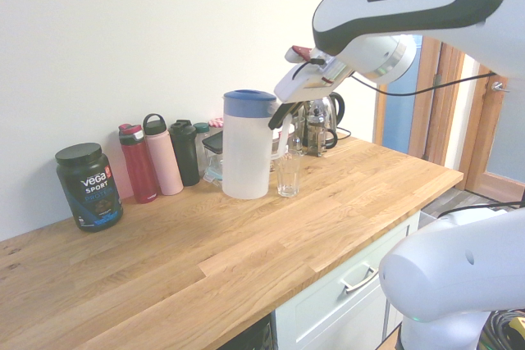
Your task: Pour me some water
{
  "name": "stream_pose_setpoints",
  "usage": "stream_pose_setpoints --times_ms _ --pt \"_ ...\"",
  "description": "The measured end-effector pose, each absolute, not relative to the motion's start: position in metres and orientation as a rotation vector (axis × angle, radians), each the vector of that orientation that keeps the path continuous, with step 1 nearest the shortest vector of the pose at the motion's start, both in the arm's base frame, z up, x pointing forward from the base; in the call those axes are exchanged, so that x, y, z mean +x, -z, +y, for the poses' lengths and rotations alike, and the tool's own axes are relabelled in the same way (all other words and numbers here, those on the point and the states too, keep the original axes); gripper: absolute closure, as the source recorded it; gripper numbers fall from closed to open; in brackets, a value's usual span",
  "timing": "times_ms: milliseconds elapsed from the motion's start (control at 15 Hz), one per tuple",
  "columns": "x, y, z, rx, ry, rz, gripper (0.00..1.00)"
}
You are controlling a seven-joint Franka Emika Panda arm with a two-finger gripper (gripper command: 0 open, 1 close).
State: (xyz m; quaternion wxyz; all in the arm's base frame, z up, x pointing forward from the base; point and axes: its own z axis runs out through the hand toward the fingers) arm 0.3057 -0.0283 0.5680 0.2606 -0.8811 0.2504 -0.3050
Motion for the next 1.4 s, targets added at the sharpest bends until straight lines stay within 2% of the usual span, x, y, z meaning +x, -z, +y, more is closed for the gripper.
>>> stream_pose_setpoints --times_ms 267,667,1400 --pt "0.303 -0.563 0.033 -2.350 0.999 0.605 1.00" --pt "0.322 -0.515 0.095 -2.523 0.922 0.575 1.00" --pt "0.348 -0.466 0.112 -2.533 0.926 0.663 1.00"
